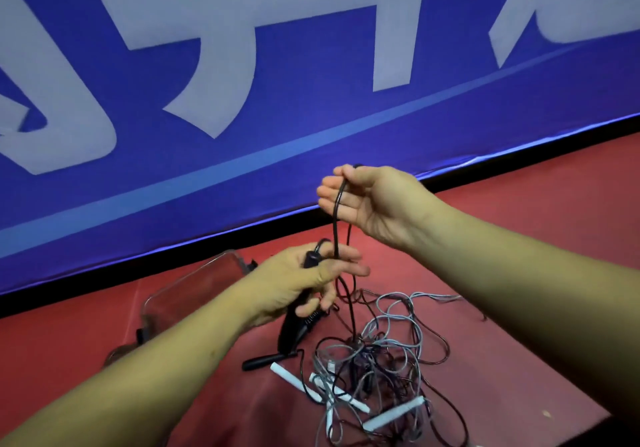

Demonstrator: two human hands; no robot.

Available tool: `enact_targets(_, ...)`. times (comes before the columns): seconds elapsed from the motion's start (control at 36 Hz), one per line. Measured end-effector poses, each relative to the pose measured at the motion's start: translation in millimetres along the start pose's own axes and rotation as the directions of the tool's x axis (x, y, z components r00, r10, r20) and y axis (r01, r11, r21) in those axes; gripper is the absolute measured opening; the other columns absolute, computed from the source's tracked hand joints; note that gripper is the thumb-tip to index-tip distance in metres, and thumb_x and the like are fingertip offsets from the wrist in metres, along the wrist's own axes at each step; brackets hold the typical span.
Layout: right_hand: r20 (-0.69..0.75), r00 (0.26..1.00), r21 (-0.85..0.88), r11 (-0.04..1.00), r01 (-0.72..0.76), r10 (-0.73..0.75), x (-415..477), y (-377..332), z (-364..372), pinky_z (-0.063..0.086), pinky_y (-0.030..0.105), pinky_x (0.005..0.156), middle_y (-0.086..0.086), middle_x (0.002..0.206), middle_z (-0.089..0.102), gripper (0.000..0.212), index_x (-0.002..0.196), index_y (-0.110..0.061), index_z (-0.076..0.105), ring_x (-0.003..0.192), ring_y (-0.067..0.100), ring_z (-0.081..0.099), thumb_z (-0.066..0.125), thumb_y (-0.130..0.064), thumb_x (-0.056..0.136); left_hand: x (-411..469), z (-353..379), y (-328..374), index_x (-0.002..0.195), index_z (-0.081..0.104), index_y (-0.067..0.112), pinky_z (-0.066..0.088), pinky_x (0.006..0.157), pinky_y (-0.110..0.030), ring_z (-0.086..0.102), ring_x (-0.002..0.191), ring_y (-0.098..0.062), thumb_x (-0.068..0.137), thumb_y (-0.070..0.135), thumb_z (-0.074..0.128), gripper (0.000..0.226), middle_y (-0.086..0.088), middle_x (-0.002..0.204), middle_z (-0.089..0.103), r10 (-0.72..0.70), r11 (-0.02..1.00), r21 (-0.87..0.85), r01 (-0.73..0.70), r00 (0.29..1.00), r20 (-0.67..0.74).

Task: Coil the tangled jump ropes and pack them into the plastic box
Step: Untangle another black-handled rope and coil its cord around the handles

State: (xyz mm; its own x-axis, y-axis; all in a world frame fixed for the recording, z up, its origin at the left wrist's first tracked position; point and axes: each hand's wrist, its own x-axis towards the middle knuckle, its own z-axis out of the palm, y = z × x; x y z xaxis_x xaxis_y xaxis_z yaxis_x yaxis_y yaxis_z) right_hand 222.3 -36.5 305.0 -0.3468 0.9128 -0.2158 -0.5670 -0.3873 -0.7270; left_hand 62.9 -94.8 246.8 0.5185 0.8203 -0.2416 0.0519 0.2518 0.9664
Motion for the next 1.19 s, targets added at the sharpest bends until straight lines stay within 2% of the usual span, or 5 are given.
enact_targets(0.31,0.085,0.97,-0.372,0.91,-0.182,0.228,-3,18,-25,0.047,0.038,0.093,0.016,0.119,0.067,0.026,0.112,-0.012,0.06,0.099,0.026,0.067,0.054,-0.029,0.093,6,-5,39,0.098,0.062,0.006,0.022,0.031,-0.013,0.04,0.035,-0.004,0.095,0.009,0.052,0.011,-0.005,0.071,0.07,0.182,0.931,-0.208,-0.3,0.875,-0.449)
enact_targets(0.53,0.171,0.879,-0.817,0.563,-0.127,0.446,-20,48,-25,0.045,0.03,0.074,0.01,0.089,0.069,0.018,0.099,-0.013,0.06,0.085,0.021,0.063,0.043,-0.01,0.103,7,-27,53,0.104,0.06,0.01,0.025,0.033,-0.012,0.039,0.038,-0.002,0.097,0.02,0.053,0.014,-0.006,0.089,0.075,0.186,0.851,-0.326,-0.411,0.818,-0.545)
enact_targets(0.72,0.155,0.97,-0.39,0.914,-0.117,0.19,-12,16,-13,0.061,0.041,0.067,0.009,0.072,0.07,0.021,0.093,-0.006,0.057,0.069,0.024,0.072,0.04,-0.011,0.104,2,-35,19,0.128,0.058,0.012,0.024,0.032,-0.014,0.044,0.043,-0.01,0.066,0.059,0.077,0.08,-0.013,0.1,0.072,0.102,0.99,-0.058,-0.13,0.93,-0.354)
enact_targets(0.92,-0.036,0.998,0.023,0.998,-0.057,0.058,-2,-14,-14,0.06,0.035,0.054,0.008,0.064,0.069,0.019,0.09,-0.006,0.052,0.064,0.023,0.073,0.041,-0.013,0.104,1,2,-7,0.105,0.067,0.009,0.03,0.033,-0.014,0.053,0.041,-0.01,0.097,0.007,0.059,0.012,-0.013,0.105,0.075,-0.139,0.974,0.193,0.122,0.987,0.081)
enact_targets(1.19,0.104,0.948,-0.319,0.913,-0.256,0.302,-6,16,-35,0.049,0.043,0.095,0.022,0.117,0.067,0.027,0.103,-0.008,0.061,0.103,0.033,0.066,0.048,-0.03,0.096,4,-2,44,0.078,0.076,0.009,0.017,0.03,-0.004,0.027,0.024,-0.001,0.074,0.024,0.061,0.022,-0.01,0.064,0.069,0.093,0.863,-0.474,-0.175,0.977,-0.191)
